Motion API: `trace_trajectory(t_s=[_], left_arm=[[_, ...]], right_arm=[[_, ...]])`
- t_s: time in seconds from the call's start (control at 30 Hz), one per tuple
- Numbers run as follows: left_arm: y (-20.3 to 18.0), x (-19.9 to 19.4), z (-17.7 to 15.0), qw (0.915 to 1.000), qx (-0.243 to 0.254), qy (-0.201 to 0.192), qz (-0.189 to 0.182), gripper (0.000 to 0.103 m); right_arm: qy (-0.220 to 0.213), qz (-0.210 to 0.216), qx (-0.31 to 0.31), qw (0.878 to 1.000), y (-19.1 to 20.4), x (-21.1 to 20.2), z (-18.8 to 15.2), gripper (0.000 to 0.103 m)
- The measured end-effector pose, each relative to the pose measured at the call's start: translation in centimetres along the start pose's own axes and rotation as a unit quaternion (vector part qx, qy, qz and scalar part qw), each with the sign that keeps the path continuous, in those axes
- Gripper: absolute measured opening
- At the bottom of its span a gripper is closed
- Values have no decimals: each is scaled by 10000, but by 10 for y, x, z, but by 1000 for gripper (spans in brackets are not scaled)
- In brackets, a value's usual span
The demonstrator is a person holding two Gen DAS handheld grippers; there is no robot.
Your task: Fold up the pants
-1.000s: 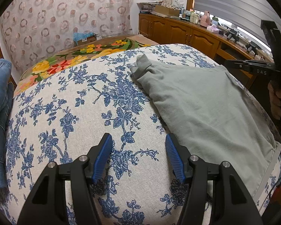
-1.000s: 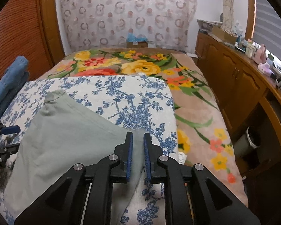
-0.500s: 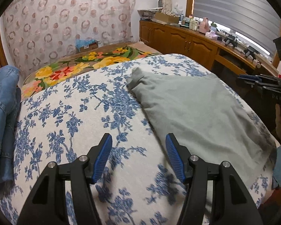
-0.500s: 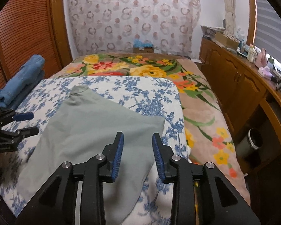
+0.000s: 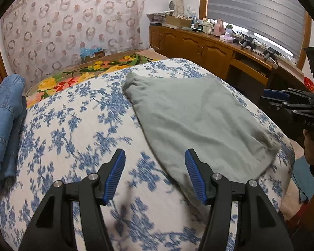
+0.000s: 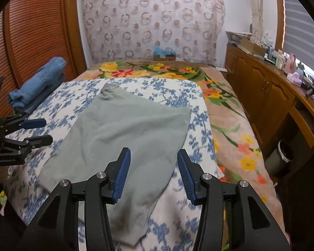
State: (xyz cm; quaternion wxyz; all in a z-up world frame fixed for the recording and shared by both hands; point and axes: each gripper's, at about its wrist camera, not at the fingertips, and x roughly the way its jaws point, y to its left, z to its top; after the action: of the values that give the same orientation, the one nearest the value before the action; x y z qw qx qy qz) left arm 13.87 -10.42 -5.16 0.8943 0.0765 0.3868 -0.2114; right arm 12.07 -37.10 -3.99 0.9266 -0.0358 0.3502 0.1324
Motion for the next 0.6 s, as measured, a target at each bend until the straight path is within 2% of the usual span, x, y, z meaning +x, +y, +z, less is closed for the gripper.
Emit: trace_trajectory(t_s=[0.4,0.6], left_arm=[[-23,-2,-30,9996,-82,260,-28,59],[-22,4,-43,9991,-229,369,-30,59]], right_arm=[[171,160,212,9995,4,-10,-47,49],[278,283,351,9986,4,-7,-65,49]])
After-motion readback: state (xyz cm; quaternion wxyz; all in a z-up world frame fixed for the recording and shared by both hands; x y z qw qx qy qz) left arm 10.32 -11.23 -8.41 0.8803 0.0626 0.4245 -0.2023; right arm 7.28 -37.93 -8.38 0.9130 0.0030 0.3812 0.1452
